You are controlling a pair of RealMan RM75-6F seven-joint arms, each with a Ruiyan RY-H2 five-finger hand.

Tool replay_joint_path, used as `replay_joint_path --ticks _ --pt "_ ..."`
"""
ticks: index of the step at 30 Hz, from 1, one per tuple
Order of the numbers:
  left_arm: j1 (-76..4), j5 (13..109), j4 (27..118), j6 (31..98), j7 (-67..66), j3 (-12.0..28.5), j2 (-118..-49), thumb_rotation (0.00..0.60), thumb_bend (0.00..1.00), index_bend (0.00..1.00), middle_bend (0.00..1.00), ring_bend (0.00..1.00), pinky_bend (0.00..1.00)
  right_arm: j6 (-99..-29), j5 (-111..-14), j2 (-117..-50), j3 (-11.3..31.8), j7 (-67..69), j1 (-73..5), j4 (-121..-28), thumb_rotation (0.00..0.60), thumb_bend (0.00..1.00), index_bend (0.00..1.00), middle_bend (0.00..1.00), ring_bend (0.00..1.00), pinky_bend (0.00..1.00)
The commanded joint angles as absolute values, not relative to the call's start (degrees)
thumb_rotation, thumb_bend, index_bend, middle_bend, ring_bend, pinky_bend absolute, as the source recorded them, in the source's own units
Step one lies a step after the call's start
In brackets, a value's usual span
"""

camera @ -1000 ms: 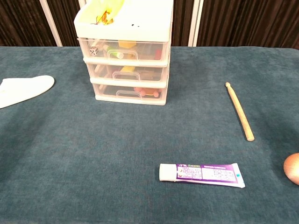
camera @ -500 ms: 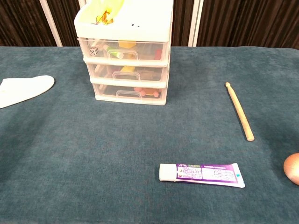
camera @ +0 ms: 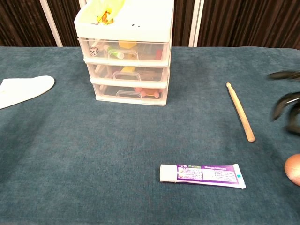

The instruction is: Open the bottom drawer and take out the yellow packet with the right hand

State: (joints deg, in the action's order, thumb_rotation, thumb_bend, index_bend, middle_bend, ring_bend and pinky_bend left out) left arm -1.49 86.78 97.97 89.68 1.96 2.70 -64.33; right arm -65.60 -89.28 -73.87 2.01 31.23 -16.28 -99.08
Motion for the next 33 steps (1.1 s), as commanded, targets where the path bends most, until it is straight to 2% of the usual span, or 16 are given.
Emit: replay_joint_path --ticks 1,6,11,14,22,33 --pt "-1.5 86.6 97.9 89.6 2.6 2.8 -64.1 0.6 0.51 0.02 0.0 0.0 0.0 -58.3 -82.4 -81.5 5.6 22.7 -22.0 -99.0 0.6 0.34 0.06 0.54 0.59 0.81" --pt "-1.7 86.0 97.6 88.7 4.6 2.9 -63.6 0.6 0.51 0.02 0.0 0.0 0.0 -55.7 -75.7 -88.5 9.2 15.6 -25.7 -97.6 0.6 0.38 0.03 0.65 0.66 0.82" --pt "-1.9 86.0 97.8 88.4 5.1 2.8 -63.4 0.6 0.51 0.02 0.0 0.0 0.0 -55.1 -70.0 -94.9 12.4 9.3 -29.2 -95.1 0.6 0.47 0.02 0.81 0.81 0.91" --pt "-1.8 86.1 97.9 88.6 5.2 2.9 -63.4 0.6 0.51 0.02 0.0 0.0 0.0 -55.0 -68.0 -97.4 13.4 6.6 -30.6 -93.9 0.6 0.51 0.02 0.86 0.86 0.94" --pt "-1.9 85.8 98.2 88.3 5.4 2.9 -63.2 0.6 0.51 0.02 0.0 0.0 0.0 -53.3 -61.0 -104.8 17.0 0.8 -35.9 -89.8 0.6 0.53 0.0 0.89 0.88 0.96" --pt "-2.0 85.8 98.5 87.7 6.1 2.7 -62.8 0.6 0.51 0.02 0.0 0.0 0.0 -50.0 -56.6 -109.4 19.8 -0.6 -41.0 -83.9 0.6 0.53 0.0 0.91 0.9 0.96"
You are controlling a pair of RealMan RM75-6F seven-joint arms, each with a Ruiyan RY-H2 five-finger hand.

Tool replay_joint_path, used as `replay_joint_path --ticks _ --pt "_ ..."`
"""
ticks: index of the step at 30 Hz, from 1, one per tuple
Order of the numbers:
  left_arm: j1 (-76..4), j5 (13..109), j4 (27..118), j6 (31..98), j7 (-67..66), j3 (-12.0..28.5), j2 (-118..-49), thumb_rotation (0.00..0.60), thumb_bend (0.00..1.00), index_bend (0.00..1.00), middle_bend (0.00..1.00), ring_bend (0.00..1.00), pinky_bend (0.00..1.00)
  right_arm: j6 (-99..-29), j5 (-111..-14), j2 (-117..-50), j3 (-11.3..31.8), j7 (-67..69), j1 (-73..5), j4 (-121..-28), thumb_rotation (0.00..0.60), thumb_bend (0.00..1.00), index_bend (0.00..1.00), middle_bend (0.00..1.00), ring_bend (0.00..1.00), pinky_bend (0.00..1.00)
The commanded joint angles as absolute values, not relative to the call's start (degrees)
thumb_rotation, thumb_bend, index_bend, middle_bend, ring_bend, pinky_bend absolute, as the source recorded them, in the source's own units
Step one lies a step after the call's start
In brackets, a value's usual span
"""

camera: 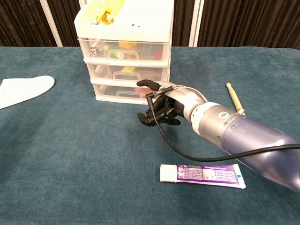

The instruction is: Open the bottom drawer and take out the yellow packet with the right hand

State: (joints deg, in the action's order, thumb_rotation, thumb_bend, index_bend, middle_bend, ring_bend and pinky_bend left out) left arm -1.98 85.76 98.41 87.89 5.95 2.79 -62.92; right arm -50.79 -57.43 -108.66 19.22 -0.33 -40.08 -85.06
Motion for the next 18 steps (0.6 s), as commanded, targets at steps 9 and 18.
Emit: replay_joint_path --ticks 9,18 --pt "-2.2 85.3 98.6 87.2 6.7 2.8 -62.6 0.6 0.51 0.02 0.0 0.0 0.0 -48.3 -55.1 -112.4 22.1 2.0 -43.7 -79.4 0.6 0.53 0.0 0.92 0.9 0.96" --pt "-2.4 85.1 98.4 87.0 6.3 2.9 -62.6 0.6 0.51 0.02 0.0 0.0 0.0 -50.7 -58.9 -117.1 23.6 8.7 -44.3 -73.7 0.6 0.53 0.0 0.92 0.91 0.97"
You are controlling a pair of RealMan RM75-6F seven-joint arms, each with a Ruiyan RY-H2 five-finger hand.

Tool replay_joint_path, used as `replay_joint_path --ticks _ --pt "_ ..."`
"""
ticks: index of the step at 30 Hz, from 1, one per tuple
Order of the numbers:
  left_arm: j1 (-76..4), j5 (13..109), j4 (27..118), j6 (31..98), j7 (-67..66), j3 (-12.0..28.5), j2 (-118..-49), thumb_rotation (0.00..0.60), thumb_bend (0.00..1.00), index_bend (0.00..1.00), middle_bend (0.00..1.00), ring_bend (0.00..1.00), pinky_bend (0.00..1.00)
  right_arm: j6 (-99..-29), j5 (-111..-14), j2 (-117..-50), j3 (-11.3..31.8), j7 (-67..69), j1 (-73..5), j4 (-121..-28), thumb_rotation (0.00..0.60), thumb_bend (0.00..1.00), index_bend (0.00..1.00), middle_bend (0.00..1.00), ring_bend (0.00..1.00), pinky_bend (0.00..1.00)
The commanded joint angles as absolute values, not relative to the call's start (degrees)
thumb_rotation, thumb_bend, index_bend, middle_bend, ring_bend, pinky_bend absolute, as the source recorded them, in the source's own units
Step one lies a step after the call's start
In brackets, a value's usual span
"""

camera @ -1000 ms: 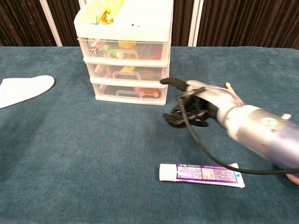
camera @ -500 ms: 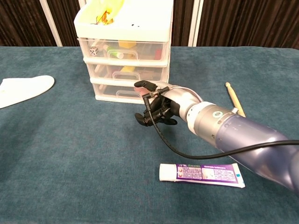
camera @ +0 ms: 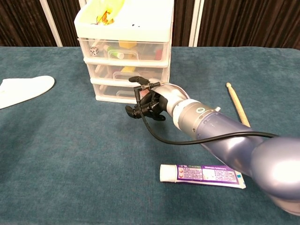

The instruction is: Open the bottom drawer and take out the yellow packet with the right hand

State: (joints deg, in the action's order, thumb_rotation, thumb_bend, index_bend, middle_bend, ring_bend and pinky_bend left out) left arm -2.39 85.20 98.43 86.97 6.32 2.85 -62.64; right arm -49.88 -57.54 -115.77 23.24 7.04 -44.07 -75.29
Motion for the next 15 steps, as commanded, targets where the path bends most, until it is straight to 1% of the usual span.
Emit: replay_joint_path --ticks 1,7,15 --pt "-2.4 85.0 98.5 87.0 6.3 2.9 -62.6 0.6 0.51 0.02 0.0 0.0 0.0 -50.8 -59.2 -117.7 23.7 9.5 -44.4 -73.0 0.6 0.53 0.0 0.92 0.91 0.97" --pt "-2.5 84.7 98.6 86.7 6.4 3.0 -62.5 0.6 0.51 0.03 0.0 0.0 0.0 -50.1 -59.7 -119.8 24.7 13.2 -45.2 -70.7 0.6 0.53 0.0 0.93 0.91 0.97" --pt "-2.5 84.5 98.6 86.6 6.8 3.0 -62.4 0.6 0.51 0.03 0.0 0.0 0.0 -49.4 -59.8 -121.6 25.0 14.9 -45.9 -68.2 0.6 0.53 0.0 0.93 0.92 0.97"
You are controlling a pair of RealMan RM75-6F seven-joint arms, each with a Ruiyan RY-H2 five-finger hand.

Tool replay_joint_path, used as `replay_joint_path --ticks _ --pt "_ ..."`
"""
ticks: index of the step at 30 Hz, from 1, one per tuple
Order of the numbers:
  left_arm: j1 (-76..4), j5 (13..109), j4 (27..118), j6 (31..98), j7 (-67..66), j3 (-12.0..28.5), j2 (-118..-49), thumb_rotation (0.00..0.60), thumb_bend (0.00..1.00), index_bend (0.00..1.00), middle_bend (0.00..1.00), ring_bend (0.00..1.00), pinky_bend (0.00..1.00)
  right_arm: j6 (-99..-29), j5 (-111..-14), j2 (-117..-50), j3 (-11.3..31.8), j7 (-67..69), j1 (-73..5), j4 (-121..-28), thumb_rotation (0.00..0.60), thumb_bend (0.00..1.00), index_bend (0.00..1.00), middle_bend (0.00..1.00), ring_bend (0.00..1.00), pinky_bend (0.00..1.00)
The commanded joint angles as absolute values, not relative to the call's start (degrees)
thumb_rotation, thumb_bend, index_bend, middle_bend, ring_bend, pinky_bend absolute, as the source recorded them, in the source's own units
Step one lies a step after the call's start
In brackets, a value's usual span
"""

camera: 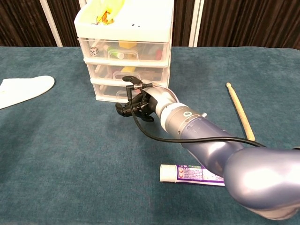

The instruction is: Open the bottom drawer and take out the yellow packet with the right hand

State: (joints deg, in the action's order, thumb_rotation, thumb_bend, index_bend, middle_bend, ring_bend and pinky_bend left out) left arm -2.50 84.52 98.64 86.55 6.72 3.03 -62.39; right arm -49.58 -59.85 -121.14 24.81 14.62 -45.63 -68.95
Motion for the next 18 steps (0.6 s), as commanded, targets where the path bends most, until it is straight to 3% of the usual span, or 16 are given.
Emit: replay_joint_path --ticks 1,18 --pt "-2.5 84.5 98.7 86.6 6.8 3.0 -62.3 0.6 0.51 0.03 0.0 0.0 0.0 -49.4 -59.8 -121.9 25.2 15.0 -46.1 -67.8 0.6 0.53 0.0 0.93 0.92 0.97" --pt "-2.6 84.1 99.0 86.2 7.0 3.1 -62.0 0.6 0.51 0.03 0.0 0.0 0.0 -47.9 -59.9 -123.6 27.1 17.1 -47.9 -62.7 0.6 0.53 0.0 0.94 0.92 0.97"
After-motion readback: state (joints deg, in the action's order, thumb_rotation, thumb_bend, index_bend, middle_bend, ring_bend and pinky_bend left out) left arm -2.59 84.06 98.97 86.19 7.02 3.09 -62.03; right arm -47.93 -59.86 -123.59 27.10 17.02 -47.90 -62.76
